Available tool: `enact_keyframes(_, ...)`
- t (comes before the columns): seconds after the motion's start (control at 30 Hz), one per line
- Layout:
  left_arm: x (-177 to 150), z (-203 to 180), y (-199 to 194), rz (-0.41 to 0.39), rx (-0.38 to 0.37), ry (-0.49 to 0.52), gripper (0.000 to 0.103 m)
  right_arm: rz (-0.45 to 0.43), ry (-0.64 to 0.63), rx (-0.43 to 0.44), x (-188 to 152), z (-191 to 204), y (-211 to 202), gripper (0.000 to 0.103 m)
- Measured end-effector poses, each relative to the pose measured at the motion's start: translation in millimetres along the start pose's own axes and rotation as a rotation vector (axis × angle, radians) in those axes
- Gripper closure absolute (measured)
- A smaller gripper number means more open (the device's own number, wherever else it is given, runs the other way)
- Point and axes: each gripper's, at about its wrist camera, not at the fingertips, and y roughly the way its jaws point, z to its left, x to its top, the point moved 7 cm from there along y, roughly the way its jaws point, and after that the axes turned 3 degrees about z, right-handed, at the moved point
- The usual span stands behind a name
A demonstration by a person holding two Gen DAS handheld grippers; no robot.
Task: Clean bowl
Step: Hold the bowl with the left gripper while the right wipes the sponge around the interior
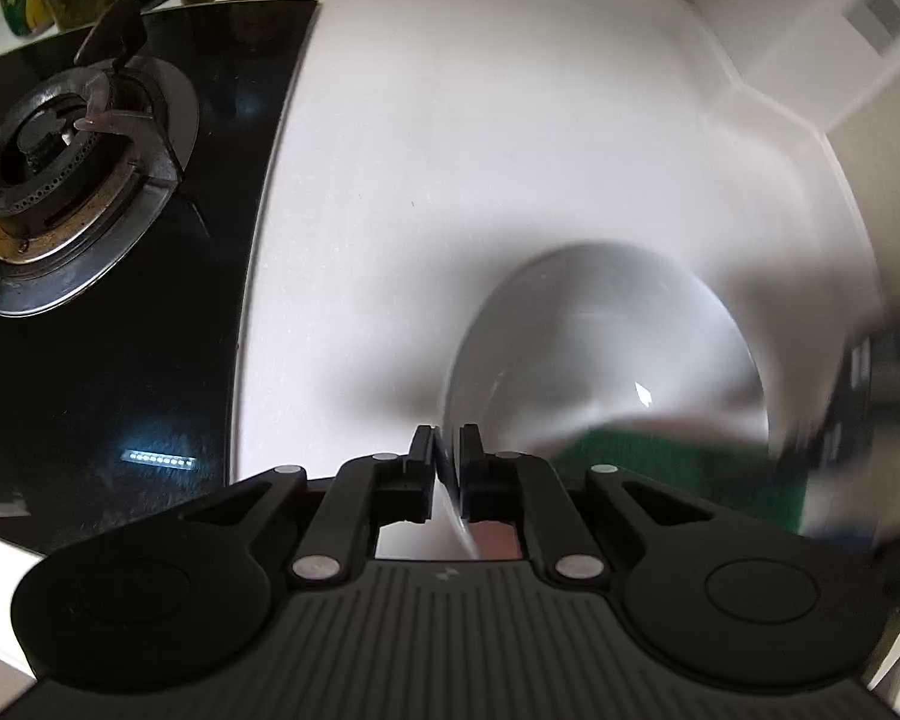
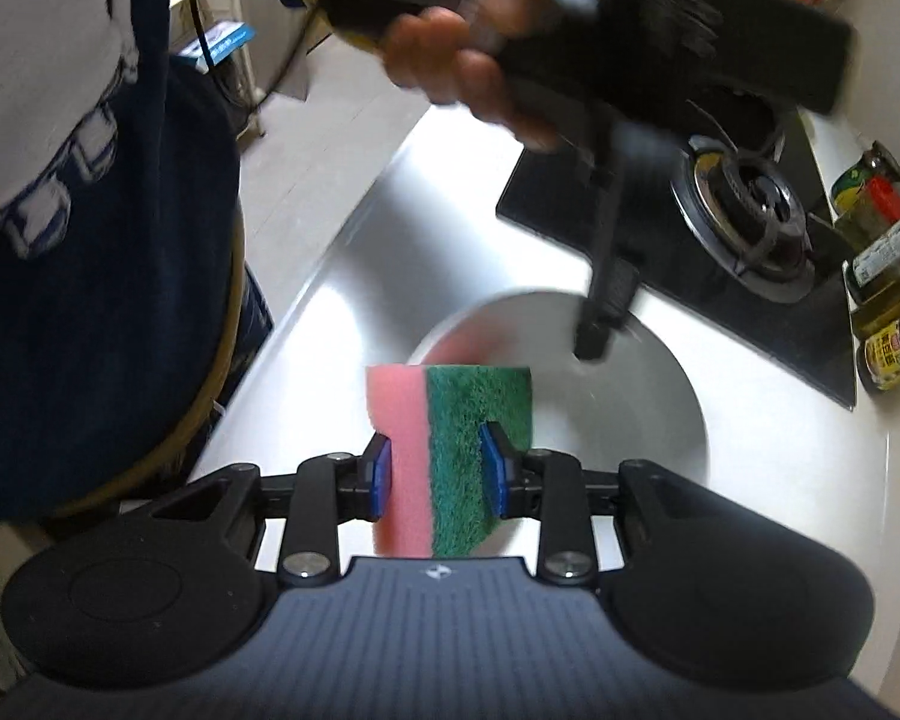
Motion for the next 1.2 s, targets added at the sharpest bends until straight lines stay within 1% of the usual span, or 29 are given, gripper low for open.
enact_keyframes(0.07, 5.7, 0.5, 0.9, 0.016, 0.007, 0.026, 0.095, 0.015, 0.016, -0.014, -6.2, -4.6, -5.7, 0.077)
enact_keyframes(0.1, 11.3, 1.6, 1.1, 0.018, 0.005, 0.035, 0.098, 0.018, 0.027, -0.021, -8.2, -4.5, -8.8, 0.077)
enact_keyframes(0.17, 30.4, 1.9, 0.9, 0.022, -0.019, 0.102, 0.098, -0.011, 0.035, -0.012, -9.3, -2.4, -8.1, 0.077)
enact_keyframes(0.27, 51.2, -4.2, 4.1, 0.091, -0.063, 0.22, 0.098, -0.045, 0.013, -0.003, -7.0, 5.5, -5.2, 0.077)
enact_keyframes(0.37, 64.2, -16.8, 10.9, 0.117, -0.053, 0.354, 0.098, -0.043, -0.031, -0.004, -4.3, 10.7, -4.1, 0.077)
enact_keyframes(0.4, 66.5, -19.7, 12.0, 0.117, -0.046, 0.38, 0.098, -0.039, -0.032, -0.006, -3.4, 10.1, -3.3, 0.077)
enact_keyframes(0.47, 71.0, -22.3, 13.4, 0.105, -0.035, 0.389, 0.098, -0.032, -0.012, -0.02, -1.1, 3.4, -0.9, 0.077)
enact_keyframes(0.53, 72.8, -22.8, 13.1, 0.086, -0.029, 0.37, 0.097, -0.045, 0.103, -0.053, 0.3, -10.8, -2.7, 0.077)
enact_keyframes(0.6, 70.9, -22.1, 12.6, 0.071, -0.028, 0.333, 0.097, -0.071, 0.265, -0.091, 1.7, -26.2, -4.2, 0.077)
enact_keyframes(0.67, 66.5, -18.0, 10.8, 0.071, -0.03, 0.277, 0.097, -0.106, 0.438, -0.164, 6.6, -41.0, -1.4, 0.077)
enact_keyframes(0.7, 64.5, -15.8, 10.0, 0.072, -0.032, 0.249, 0.098, -0.109, 0.499, -0.181, 8.3, -45.5, 0.3, 0.076)
enact_keyframes(0.8, 60.9, -9.8, 6.4, 0.07, -0.034, 0.196, 0.099, -0.037, 0.61, -0.247, 19.1, -45.6, 15.9, 0.075)
enact_keyframes(0.83, 60.0, -7.8, 5.2, 0.068, -0.034, 0.182, 0.099, 0.015, 0.561, -0.299, 24.3, -40.6, 24.6, 0.075)
enact_keyframes(0.9, 57.8, -3.4, 4.5, 0.057, -0.023, 0.157, 0.099, 0.02, 0.526, -0.321, 29.5, -36.4, 30.6, 0.075)
enact_keyframes(0.97, 55.1, 0.4, 4.3, 0.046, -0.015, 0.135, 0.099, -0.001, 0.537, -0.311, 34.7, -39.9, 32.5, 0.076)
enact_keyframes(1.07, 55.9, 1.3, 5.8, 0.034, -0.01, 0.12, 0.098, -0.048, 0.516, -0.264, 34.9, -42.3, 31.7, 0.075)
enact_keyframes(1.13, 53.7, 0.9, 5.5, 0.027, 0.0, 0.119, 0.098, -0.077, 0.394, -0.19, 33.8, -31.1, 27.4, 0.075)
enact_keyframes(1.2, 49.8, -0.8, 5.1, 0.023, -0.006, 0.115, 0.096, -0.081, 0.212, -0.124, 30.3, -11.3, 21.9, 0.075)
